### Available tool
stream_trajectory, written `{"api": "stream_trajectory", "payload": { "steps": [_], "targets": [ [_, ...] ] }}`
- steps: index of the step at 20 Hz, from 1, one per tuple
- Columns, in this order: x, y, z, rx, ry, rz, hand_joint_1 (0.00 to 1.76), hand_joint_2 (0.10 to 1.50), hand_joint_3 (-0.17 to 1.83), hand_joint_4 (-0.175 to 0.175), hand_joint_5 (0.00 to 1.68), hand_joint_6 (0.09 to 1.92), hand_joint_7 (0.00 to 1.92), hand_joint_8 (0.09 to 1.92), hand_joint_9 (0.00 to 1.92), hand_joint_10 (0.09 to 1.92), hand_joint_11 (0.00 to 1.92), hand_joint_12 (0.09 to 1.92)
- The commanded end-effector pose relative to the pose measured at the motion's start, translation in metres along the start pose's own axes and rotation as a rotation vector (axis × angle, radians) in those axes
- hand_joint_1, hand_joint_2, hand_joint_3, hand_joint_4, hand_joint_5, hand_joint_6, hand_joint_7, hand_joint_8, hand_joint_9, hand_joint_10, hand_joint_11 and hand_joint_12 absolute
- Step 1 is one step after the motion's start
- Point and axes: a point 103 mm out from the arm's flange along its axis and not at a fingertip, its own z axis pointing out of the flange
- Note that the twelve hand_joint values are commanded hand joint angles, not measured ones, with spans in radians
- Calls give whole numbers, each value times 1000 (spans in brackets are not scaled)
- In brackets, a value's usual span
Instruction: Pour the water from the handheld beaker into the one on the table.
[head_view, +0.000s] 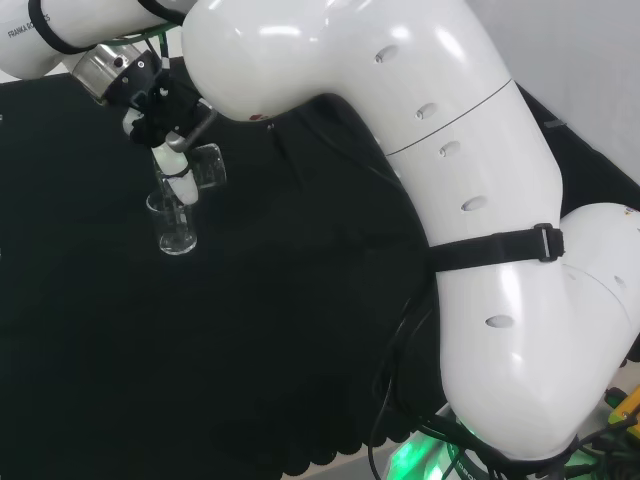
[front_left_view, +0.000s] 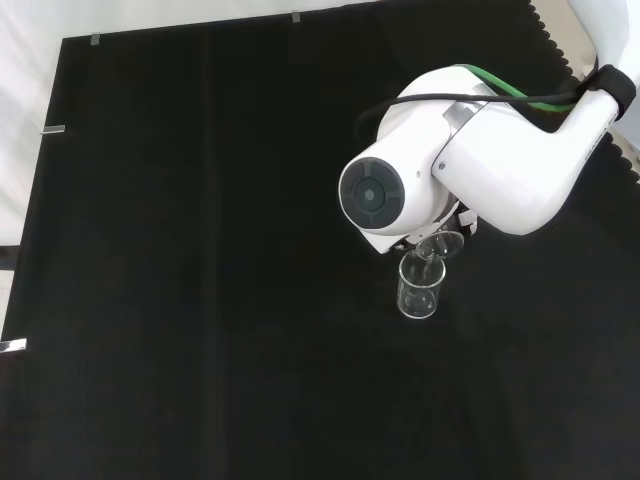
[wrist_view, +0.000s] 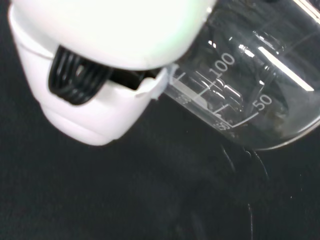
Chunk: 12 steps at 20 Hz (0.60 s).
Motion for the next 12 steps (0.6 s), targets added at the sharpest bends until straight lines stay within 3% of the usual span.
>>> {"api": "stream_trajectory", "payload": {
  "steps": [1, 5, 8, 12],
  "targets": [
    [0, -1, -3, 0, -7, 0, 1440, 556, 690, -175, 1435, 334, 1637, 87, 1446, 371, 1283, 700],
    [1, -2, -4, 7, -17, 0, 1440, 556, 690, -175, 1435, 334, 1637, 87, 1446, 370, 1284, 700],
    [1, -2, -4, -11, -24, -35, 1440, 556, 690, -175, 1435, 334, 1637, 87, 1446, 370, 1284, 699],
    [-3, -3, -2, -3, -30, -25, 1440, 556, 690, -175, 1435, 334, 1637, 87, 1446, 371, 1284, 699]
  ]
}}
